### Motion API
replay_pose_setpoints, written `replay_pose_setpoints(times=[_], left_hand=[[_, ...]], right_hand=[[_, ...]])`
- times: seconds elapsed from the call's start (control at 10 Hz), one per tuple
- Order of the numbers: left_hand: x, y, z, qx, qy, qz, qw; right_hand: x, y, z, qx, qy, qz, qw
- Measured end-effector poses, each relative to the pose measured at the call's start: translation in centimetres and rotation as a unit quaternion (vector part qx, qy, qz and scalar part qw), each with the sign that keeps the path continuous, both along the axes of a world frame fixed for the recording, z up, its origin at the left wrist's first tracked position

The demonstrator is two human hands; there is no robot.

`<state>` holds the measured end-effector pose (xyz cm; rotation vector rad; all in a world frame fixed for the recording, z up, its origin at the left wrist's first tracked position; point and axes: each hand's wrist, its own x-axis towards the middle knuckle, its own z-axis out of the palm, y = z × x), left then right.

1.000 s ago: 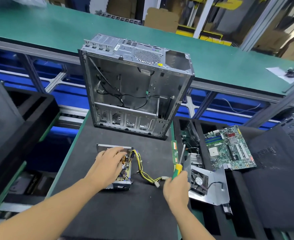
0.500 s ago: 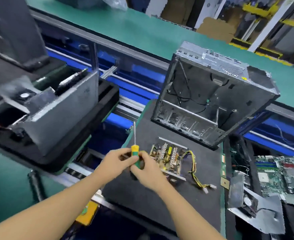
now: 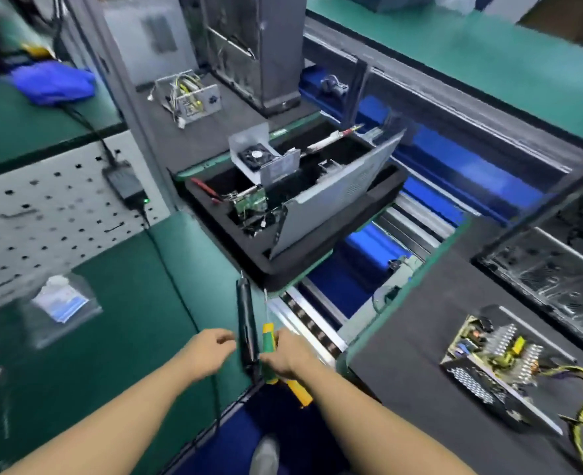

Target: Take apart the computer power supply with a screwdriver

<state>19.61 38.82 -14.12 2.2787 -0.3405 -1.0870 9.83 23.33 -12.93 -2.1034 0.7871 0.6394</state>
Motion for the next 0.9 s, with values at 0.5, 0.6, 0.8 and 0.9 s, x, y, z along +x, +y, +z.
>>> replay_pose_setpoints(times=[0.5, 0.6, 0.8, 0.9], left_hand=[[0.0, 4.8, -4.2, 0.058, 0.024, 0.062, 0.996], [0.3, 4.9, -4.3, 0.046, 0.027, 0.066, 0.996], [1.6, 3.9, -3.6, 0.036, -0.002, 0.078, 0.996], [2.4, 2.3, -2.4, -0.011, -0.015, 0.138, 0.99]], right_hand=[[6.6, 8.2, -3.8, -0.115, -0.04, 0.031, 0.992], [6.8, 8.9, -4.6, -0.146, -0.039, 0.042, 0.988], [7.2, 8.0, -3.2, -0.085, -0.021, 0.06, 0.994], [7.4, 5.5, -1.2, -0.017, -0.044, 0.014, 0.999]])
